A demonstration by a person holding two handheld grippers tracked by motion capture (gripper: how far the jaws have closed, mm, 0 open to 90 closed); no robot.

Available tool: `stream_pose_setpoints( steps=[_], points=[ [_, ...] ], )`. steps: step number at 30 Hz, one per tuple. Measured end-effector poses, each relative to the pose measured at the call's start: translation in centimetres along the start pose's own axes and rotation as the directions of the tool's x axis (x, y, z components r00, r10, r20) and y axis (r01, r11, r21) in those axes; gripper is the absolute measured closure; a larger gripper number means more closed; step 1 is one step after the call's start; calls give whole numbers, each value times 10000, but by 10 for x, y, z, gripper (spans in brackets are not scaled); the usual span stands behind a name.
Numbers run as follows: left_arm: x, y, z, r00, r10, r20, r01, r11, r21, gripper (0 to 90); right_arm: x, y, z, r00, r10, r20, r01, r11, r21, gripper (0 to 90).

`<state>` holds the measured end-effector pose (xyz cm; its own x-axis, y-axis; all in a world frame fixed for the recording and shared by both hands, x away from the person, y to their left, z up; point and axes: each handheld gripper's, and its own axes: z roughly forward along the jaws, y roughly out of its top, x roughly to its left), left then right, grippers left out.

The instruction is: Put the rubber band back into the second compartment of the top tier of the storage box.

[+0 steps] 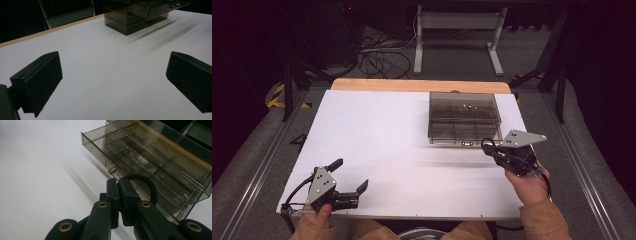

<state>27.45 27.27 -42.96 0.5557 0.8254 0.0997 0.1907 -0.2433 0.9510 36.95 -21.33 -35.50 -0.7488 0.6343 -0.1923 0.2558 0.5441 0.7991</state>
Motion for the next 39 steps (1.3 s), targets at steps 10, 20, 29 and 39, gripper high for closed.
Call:
stream_pose_setpoints(
  steps=[10, 20, 29, 39],
  points=[
    [0, 0, 0, 10000, 0, -8, 0, 10000, -9, 12, -3, 7, 1, 10000, 1, -41, -2, 9999, -127, 870],
    [0, 0, 0, 10000, 15, 2, -15, 10000, 11, 12, -6, 19, 12, 9998, -47, -188, 45, 9999, -116, 869],
    [0, 0, 1, 10000, 55, 32, -55, 10000, 30, 12, -10, 29, 24, 9996, 11, -291, -17, 9998, -179, 869],
    [0, 0, 0, 10000, 30, 39, -30, 10000, 14, 12, -10, 41, 32, 9998, 1, -185, -4, 9999, -138, 869]
  ],
)
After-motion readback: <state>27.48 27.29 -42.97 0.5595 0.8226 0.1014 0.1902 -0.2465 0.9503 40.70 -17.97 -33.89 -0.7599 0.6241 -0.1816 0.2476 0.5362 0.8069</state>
